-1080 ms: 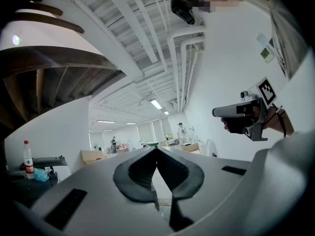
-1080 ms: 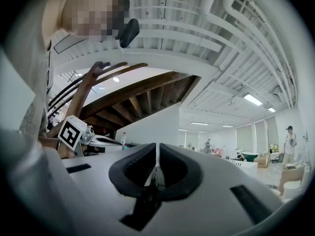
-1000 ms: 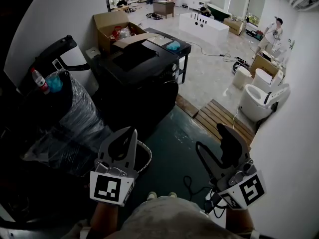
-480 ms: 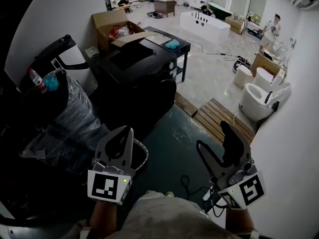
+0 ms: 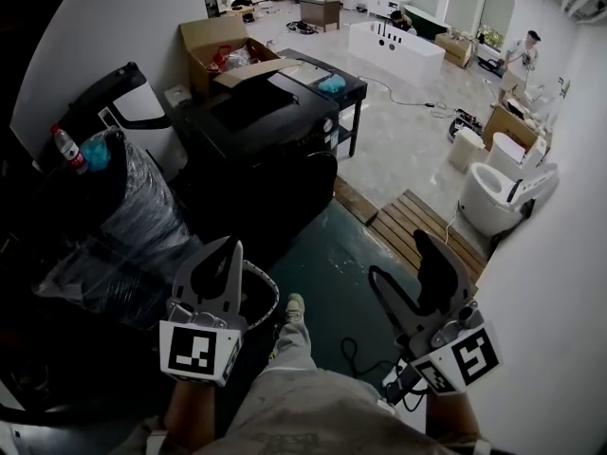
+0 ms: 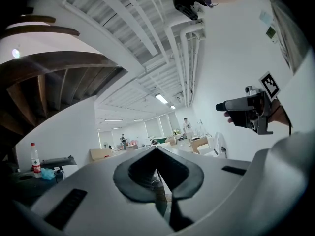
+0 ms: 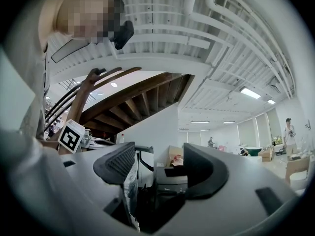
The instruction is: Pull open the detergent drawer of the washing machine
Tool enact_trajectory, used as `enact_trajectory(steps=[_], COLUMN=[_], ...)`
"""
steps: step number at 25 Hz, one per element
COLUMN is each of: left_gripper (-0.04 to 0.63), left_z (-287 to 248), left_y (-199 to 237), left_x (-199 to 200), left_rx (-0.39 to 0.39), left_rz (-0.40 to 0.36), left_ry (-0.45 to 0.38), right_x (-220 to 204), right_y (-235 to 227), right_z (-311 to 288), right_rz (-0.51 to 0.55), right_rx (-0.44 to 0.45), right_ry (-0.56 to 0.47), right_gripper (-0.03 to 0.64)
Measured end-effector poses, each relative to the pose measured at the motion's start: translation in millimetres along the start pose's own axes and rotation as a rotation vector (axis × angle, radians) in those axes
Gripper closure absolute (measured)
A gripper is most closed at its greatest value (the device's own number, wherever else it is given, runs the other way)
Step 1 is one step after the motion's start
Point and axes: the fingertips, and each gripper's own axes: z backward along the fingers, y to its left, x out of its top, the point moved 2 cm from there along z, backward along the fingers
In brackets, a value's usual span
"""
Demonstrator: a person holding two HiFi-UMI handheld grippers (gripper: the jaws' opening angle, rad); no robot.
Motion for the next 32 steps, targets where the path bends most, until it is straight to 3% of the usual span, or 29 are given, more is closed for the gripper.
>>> enact_trajectory(steps=[4,13,23,32], left_gripper=[0.58,0.579,0.579,0.58], left_z=[-18.1,-86.2,-193.0,-276.8], left_y=[6.5,46.1,121.6,191.3], left_x=[-7.9,-39.8,-103.9,-178.0], left_rx=[0.0,-0.002,0.004,0.013], left_rz=[0.034,0.024,0.093,0.084], left_ry=[0.006,0.015,0.129,0.23], right_x=[-8.8,-43.1,-113.7,-183.0], right_y=[-10.0,-49.6,-104.9,-125.0], right_z=[-18.1,-89.0,-228.5,-359.1], right_rz=[0.006,-0.034,-0.238,-0.408], right_rx=[0.006,0.012,0.031,0.075], right_ry=[0.003,0.054,0.166,0.272], right_gripper=[0.313,0.31,0.305,0.305])
